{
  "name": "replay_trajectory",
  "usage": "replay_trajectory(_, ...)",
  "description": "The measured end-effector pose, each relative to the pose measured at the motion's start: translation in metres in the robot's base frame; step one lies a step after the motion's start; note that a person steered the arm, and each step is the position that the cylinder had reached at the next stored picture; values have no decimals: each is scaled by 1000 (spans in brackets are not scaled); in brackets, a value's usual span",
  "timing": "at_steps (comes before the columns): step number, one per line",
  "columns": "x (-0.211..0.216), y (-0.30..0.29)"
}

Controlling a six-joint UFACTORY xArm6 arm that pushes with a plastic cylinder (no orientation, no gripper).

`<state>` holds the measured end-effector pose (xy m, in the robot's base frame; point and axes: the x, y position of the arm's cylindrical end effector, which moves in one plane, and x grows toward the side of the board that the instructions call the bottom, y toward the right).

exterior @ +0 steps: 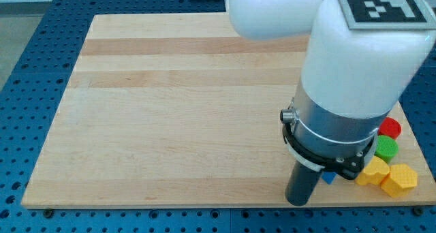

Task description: Separate the red circle from a group of blocks

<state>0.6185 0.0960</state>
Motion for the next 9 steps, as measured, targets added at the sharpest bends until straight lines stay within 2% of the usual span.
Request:
replay_trajectory(1,-30,-31)
replay_trajectory(2,-104,-57)
replay_trajectory(3,-162,-26)
replay_trajectory(4,-182,64)
replay_trajectory(5,-183,183)
replay_trajectory(6,-181,249)
replay_trajectory(7,-181,249)
replay_trajectory(8,-153,249)
replay_trajectory(9,-94,249)
